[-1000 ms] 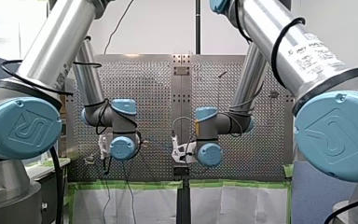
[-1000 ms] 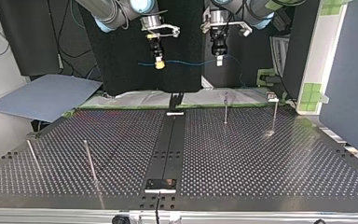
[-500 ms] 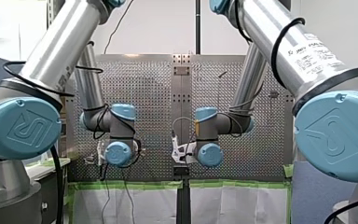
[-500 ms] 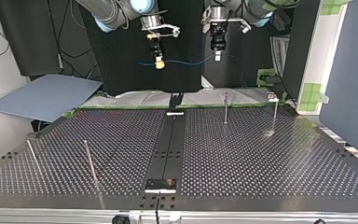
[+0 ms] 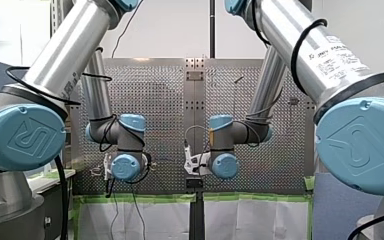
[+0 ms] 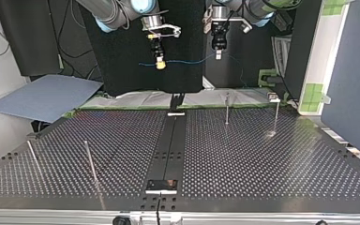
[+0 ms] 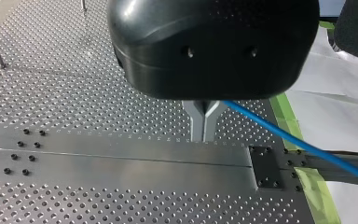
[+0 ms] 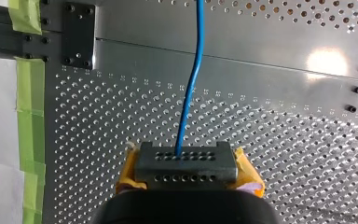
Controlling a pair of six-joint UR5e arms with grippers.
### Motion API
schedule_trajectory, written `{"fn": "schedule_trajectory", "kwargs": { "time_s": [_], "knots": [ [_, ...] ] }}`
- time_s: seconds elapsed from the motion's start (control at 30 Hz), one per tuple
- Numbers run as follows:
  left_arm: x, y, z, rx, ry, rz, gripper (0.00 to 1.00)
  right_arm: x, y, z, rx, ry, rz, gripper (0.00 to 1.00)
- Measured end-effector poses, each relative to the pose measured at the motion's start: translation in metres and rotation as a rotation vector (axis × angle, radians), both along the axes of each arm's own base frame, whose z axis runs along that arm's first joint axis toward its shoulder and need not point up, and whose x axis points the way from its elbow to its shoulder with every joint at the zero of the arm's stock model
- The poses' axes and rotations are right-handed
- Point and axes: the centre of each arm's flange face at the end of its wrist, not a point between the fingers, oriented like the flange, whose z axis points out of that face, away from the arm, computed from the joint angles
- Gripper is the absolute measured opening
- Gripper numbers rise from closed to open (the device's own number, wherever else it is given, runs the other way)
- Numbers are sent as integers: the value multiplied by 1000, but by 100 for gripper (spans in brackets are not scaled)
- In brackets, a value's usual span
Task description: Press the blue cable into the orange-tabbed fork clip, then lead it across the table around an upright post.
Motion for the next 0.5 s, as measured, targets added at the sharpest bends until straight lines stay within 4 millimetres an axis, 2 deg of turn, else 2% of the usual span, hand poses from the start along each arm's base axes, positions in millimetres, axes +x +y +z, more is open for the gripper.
{"fn": "schedule_trajectory", "kwargs": {
  "time_s": [0.13, 0.33, 0.5],
  "knots": [
    [3, 1, 1, -12, -9, 11, 0, 1, 0, -1, 2, 1, 0, 0],
    [14, -1, 17, -76, -50, 41, 0, 11, 4, -12, 36, 5, -14, 0],
    [18, 7, 27, -135, -73, 70, 0, 22, -4, -18, 65, -23, -16, 0]
  ]
}}
